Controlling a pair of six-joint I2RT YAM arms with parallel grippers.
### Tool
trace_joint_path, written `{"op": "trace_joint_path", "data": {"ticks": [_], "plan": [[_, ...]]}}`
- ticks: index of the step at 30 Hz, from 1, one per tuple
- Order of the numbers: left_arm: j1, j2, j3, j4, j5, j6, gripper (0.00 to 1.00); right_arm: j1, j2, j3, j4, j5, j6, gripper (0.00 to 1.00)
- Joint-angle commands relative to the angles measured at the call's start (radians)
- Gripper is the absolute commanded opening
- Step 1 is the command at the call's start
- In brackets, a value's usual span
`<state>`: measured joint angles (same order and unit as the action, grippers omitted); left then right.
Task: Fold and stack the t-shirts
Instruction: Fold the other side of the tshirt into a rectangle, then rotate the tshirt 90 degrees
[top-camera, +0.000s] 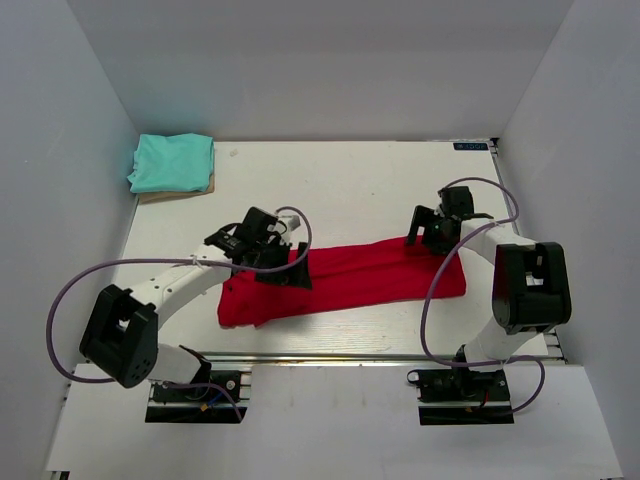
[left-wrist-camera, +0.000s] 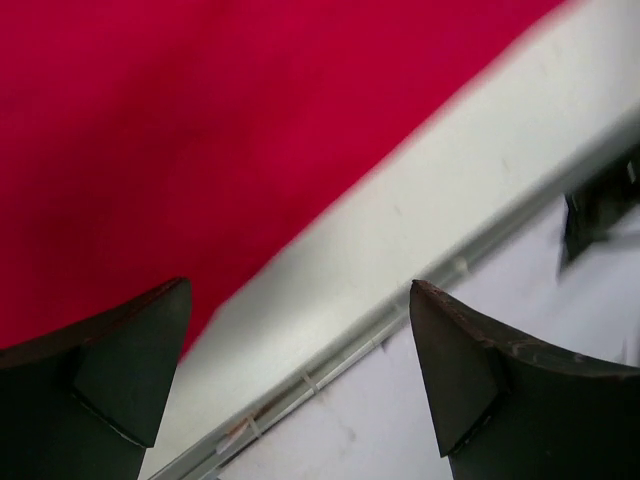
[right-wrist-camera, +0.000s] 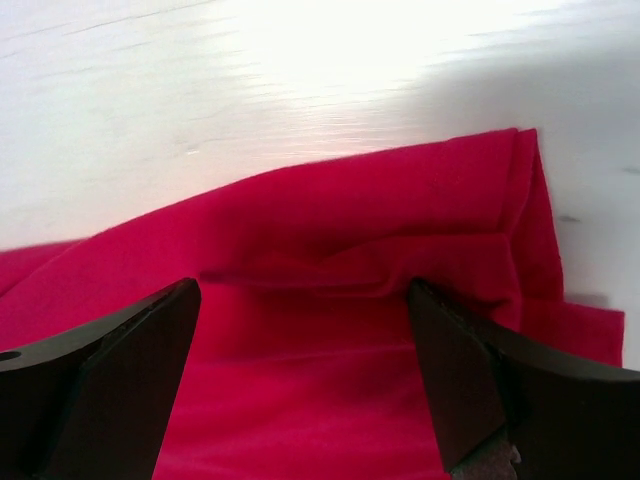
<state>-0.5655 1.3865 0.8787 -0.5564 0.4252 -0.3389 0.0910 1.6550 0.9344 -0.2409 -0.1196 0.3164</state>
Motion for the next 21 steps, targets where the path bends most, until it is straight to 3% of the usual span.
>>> {"op": "trace_joint_path", "data": {"ticks": [1,4,6,12,18,21], "plan": [[0.019,-0.035,0.049,-0.088,-0.282,-0.110,1.00,-0.013,-0.037,0.021,-0.092,0.239,0.012,0.90],[0.019,-0.035,0.039,-0.099,-0.348,-0.156,1.00,-0.026,-0.046,0.038,-0.135,0.447,0.061,0.90],[0.019,-0.018,0.010,-0.056,-0.348,-0.178,1.00,-0.028,-0.046,0.055,-0.135,0.477,0.069,0.90],[0.029,0.133,-0.006,0.079,-0.339,-0.201,1.00,-0.027,-0.073,0.055,-0.040,0.308,-0.005,0.90],[0.041,0.324,0.109,0.052,-0.443,-0.201,1.00,-0.028,-0.061,0.055,-0.023,0.271,-0.036,0.90],[0.094,0.413,0.193,-0.051,-0.517,-0.201,1.00,-0.034,-0.020,0.047,-0.043,0.278,-0.014,0.90]]}}
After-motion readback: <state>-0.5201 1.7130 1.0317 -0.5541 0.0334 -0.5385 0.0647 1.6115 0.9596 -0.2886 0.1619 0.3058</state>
